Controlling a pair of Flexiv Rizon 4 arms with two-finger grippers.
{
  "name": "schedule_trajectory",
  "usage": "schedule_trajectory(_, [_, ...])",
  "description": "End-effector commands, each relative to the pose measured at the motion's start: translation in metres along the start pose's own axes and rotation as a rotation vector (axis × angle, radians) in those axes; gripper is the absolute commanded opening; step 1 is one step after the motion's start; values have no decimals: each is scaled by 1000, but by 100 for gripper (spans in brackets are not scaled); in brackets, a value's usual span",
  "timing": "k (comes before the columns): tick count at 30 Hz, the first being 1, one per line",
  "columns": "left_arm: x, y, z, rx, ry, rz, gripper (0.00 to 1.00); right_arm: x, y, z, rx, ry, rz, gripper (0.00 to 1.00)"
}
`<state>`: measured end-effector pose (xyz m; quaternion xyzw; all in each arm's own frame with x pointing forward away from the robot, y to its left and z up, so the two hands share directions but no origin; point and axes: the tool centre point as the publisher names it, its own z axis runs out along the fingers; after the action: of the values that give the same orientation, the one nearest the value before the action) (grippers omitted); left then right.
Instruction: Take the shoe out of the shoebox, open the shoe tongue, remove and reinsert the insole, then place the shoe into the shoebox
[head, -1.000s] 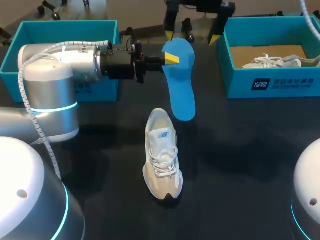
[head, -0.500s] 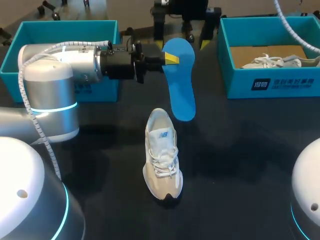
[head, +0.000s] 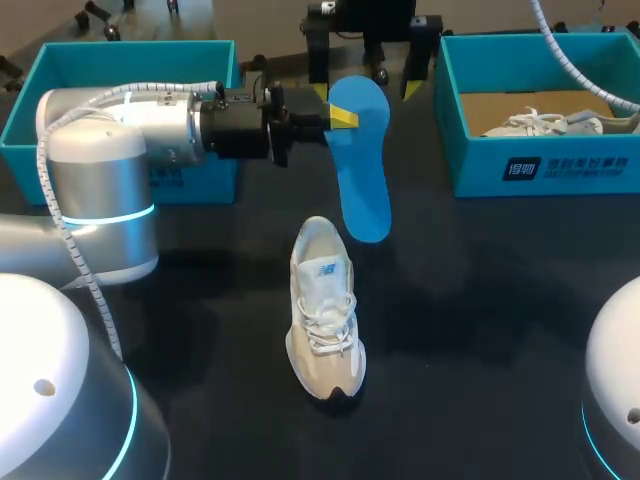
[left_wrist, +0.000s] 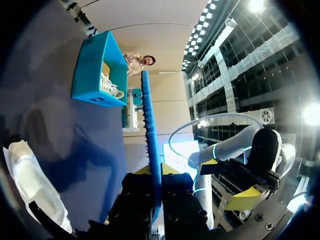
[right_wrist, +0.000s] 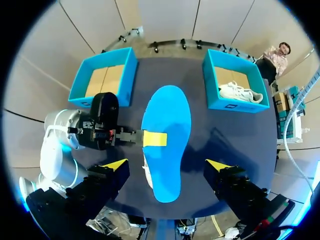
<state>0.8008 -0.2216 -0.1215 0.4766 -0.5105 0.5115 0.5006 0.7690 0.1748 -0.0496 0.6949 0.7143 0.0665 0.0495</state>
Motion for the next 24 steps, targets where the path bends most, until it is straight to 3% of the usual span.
schedule_trajectory(1, [-1, -1, 1, -1, -1, 0, 0, 0, 0, 0, -2, 0, 2, 100])
schedule_trajectory(15, [-1, -1, 1, -1, -1, 0, 0, 0, 0, 0, -2, 0, 2, 100])
schedule_trajectory(24, [-1, -1, 1, -1, -1, 0, 0, -27, -21, -7, -63, 104, 32, 100])
